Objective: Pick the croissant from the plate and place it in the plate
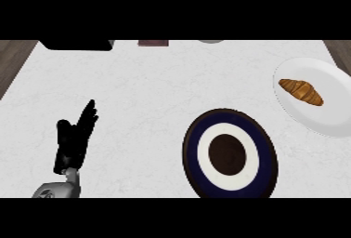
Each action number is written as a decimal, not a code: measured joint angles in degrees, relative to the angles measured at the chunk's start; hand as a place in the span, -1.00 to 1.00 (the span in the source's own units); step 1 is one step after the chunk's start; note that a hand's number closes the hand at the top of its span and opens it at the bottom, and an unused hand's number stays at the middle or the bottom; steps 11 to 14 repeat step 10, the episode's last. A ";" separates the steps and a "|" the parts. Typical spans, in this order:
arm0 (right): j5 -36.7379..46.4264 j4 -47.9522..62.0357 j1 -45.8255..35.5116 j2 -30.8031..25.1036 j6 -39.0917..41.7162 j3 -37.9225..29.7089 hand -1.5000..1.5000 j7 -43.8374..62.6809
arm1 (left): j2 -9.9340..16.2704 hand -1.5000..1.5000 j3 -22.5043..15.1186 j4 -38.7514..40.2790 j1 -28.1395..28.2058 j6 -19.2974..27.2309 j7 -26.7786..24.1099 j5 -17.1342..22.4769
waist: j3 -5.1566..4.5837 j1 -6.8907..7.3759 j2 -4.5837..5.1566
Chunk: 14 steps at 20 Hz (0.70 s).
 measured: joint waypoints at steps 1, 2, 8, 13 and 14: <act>-0.25 0.12 0.26 -0.61 -0.08 -0.23 -1.00 0.15 | -0.02 0.00 0.03 0.13 -0.03 -0.17 -0.16 0.14 | 0.01 0.07 0.04; -0.42 0.21 0.59 -0.63 -0.69 -0.33 -1.00 0.07 | -0.27 0.00 -0.28 0.13 -0.13 0.16 0.08 -0.26 | 0.00 0.07 0.04; -1.52 0.52 1.69 -1.84 -2.07 -0.85 -1.00 0.56 | -0.69 0.00 -0.53 0.42 0.94 0.33 -1.29 -0.59 | 0.03 0.17 0.05; -1.79 0.66 2.18 -2.04 -2.38 -0.95 -1.00 0.53 | -0.38 0.00 -0.41 -0.14 1.25 -0.03 -1.18 -0.39 | 0.04 0.24 0.05; -1.79 0.66 2.18 -2.04 -2.38 -0.95 -1.00 0.53 | -0.38 0.00 -0.41 -0.14 1.25 -0.03 -1.18 -0.39 | 0.04 0.24 0.05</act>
